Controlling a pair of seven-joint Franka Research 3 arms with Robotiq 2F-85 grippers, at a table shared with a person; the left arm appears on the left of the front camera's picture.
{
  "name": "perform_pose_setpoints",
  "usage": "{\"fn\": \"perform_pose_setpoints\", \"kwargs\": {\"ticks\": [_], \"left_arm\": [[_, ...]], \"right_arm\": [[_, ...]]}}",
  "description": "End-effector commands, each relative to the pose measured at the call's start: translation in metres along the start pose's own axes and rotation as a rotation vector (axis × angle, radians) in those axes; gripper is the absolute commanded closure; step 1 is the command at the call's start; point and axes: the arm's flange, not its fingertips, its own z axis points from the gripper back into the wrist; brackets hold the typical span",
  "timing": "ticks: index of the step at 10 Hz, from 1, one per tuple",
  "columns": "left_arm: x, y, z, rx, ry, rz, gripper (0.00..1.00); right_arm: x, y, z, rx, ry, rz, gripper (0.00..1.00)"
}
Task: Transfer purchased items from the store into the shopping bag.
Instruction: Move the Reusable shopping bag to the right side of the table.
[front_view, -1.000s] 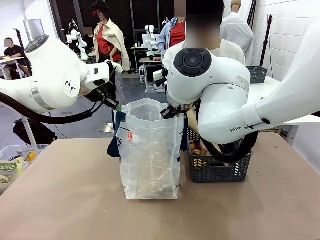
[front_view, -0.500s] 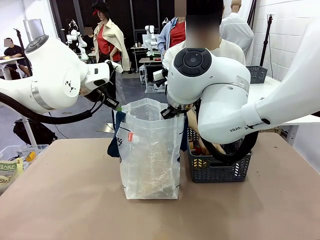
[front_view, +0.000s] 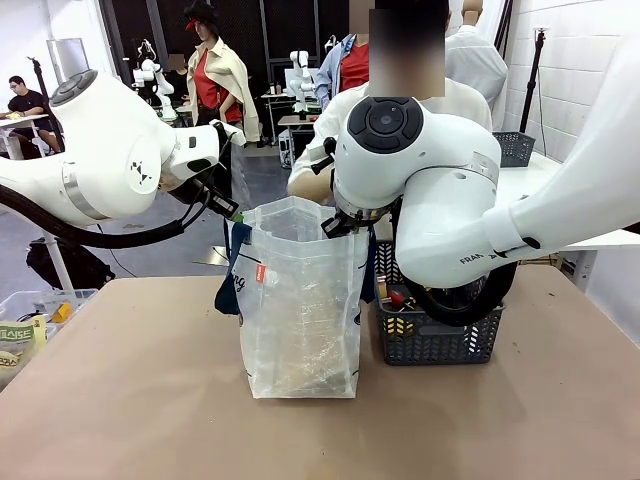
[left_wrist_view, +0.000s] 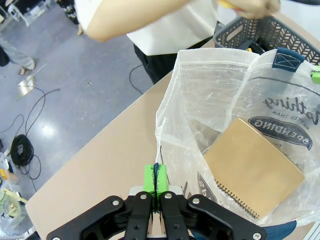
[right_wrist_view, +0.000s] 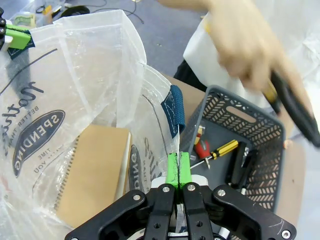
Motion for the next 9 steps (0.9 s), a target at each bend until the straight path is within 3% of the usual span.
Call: {"fn": "perform_pose_setpoints", "kwargs": {"ticks": [1, 9], "left_arm": [[0.0040, 0.0010, -0.0004, -0.001, 0.002, 0.001, 1.00], [0.0040, 0.0010, -0.0004, -0.001, 0.002, 0.001, 1.00]], "right_arm": [[0.0021, -0.0019, 0.0028, 0.011, 0.008, -0.008, 1.00], [0.0021, -0.0019, 0.0028, 0.011, 0.008, -0.008, 1.00]]}}
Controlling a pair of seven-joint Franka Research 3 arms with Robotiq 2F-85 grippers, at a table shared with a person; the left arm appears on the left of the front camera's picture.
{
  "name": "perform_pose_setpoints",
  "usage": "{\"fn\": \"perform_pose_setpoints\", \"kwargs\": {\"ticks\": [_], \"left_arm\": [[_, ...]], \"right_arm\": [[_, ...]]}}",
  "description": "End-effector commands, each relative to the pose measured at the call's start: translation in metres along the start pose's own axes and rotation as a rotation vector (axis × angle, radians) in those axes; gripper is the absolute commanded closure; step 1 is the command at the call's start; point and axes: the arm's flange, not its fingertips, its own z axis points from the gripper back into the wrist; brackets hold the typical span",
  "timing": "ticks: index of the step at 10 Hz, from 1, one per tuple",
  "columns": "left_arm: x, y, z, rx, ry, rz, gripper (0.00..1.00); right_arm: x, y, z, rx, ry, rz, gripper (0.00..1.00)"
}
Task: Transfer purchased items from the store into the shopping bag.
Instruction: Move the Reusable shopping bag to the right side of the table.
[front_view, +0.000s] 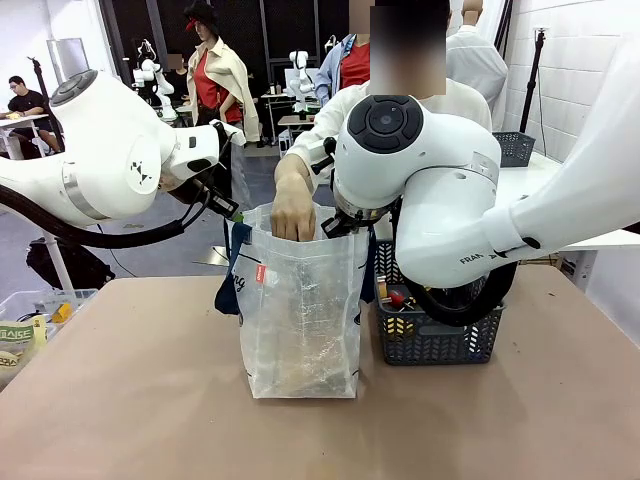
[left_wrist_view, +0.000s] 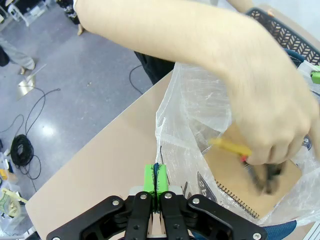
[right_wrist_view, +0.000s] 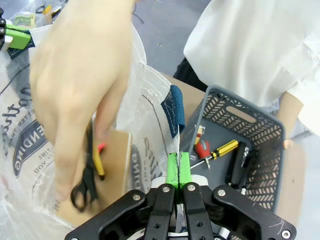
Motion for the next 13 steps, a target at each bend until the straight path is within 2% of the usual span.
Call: {"fn": "perform_pose_setpoints", "kwargs": {"ticks": [1, 13], "left_arm": [[0.0040, 0.0010, -0.0004, -0.001, 0.002, 0.001, 1.00], [0.0040, 0.0010, -0.0004, -0.001, 0.002, 0.001, 1.00]], "right_arm": [[0.0021, -0.0019, 0.0028, 0.011, 0.008, -0.008, 1.00], [0.0021, -0.0019, 0.0028, 0.011, 0.008, -0.008, 1.00]]}}
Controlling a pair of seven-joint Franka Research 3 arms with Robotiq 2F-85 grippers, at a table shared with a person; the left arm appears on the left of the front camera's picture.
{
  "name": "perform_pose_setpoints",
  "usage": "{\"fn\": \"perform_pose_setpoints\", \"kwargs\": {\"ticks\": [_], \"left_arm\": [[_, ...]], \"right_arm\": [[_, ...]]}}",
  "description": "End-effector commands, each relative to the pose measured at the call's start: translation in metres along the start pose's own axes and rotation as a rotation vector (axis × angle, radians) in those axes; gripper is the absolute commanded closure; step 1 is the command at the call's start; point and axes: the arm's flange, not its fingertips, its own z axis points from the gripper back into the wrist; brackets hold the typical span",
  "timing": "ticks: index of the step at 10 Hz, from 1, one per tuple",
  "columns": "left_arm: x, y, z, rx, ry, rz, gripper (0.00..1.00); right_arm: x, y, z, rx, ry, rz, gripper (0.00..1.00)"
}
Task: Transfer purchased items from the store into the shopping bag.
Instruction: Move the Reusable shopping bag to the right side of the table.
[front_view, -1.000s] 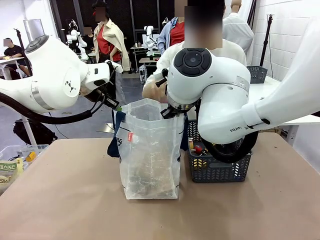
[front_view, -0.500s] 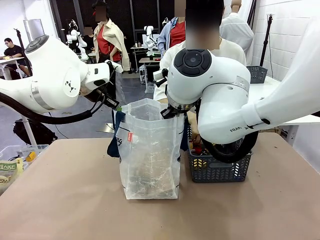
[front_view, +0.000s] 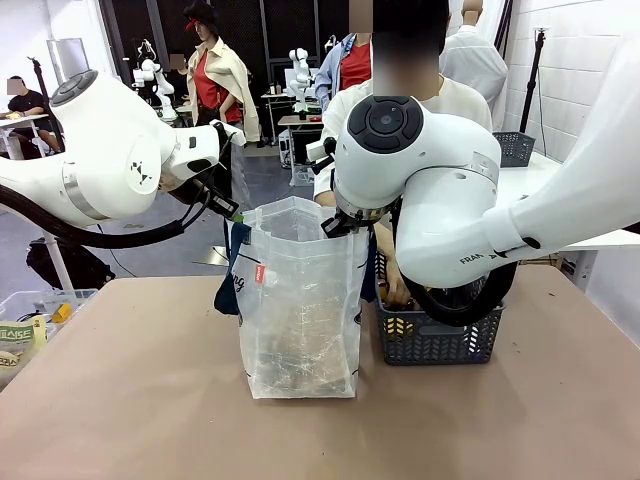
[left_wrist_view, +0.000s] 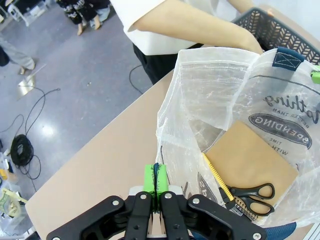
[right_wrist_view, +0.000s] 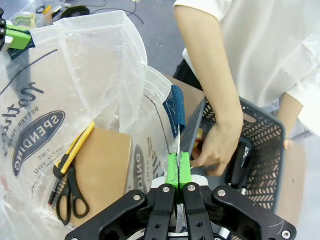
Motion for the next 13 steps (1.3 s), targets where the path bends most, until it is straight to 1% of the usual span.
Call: {"fn": "perform_pose_setpoints", "kwargs": {"ticks": [1, 13], "left_arm": [[0.0041, 0.0011, -0.0001, -0.001, 0.001, 0.001, 1.00], [0.0041, 0.0011, -0.0001, -0.001, 0.001, 0.001, 1.00]], "right_arm": [[0.0021, -0.0019, 0.0028, 0.011, 0.008, -0.008, 1.00], [0.0021, -0.0019, 0.0028, 0.011, 0.008, -0.008, 1.00]]}}
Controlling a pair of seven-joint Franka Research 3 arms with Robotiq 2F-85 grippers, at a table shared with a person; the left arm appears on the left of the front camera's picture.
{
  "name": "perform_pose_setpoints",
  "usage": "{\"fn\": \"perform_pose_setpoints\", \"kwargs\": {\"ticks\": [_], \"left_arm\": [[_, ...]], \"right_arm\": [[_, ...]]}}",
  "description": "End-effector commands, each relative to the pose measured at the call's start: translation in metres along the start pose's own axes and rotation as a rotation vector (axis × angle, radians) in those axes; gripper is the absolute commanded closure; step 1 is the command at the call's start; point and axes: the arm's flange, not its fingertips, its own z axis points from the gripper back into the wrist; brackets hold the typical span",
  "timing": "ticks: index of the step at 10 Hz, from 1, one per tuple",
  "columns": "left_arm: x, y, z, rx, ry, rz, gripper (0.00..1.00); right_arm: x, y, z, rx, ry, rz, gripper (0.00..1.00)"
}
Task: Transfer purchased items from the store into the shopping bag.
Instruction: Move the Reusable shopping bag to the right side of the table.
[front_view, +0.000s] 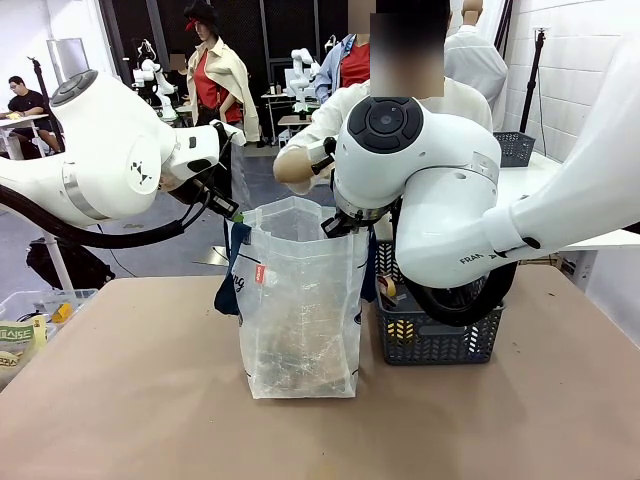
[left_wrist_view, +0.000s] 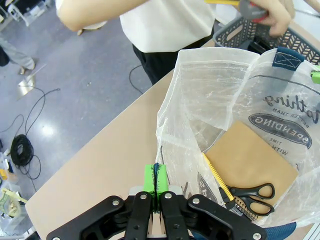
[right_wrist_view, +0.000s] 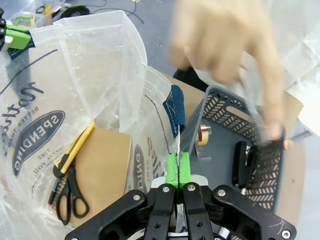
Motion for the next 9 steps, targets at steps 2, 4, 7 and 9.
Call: {"fn": "perform_pose_setpoints", "kwargs": {"ticks": [2, 4, 7, 9], "left_arm": [[0.0041, 0.0012, -0.0001, -0.001, 0.001, 0.001, 1.00], [0.0041, 0.0012, -0.0001, -0.001, 0.001, 0.001, 1.00], [0.0041, 0.0012, -0.0001, -0.001, 0.001, 0.001, 1.00], [0.0041, 0.0012, -0.0001, -0.001, 0.001, 0.001, 1.00]], "right_arm": [[0.0021, -0.0019, 0.0028, 0.011, 0.008, -0.008, 1.00], [0.0021, -0.0019, 0.0028, 0.011, 0.008, -0.008, 1.00], [0.0021, -0.0019, 0.0028, 0.011, 0.008, -0.008, 1.00], [0.0021, -0.0019, 0.0028, 0.011, 0.008, -0.008, 1.00]]}}
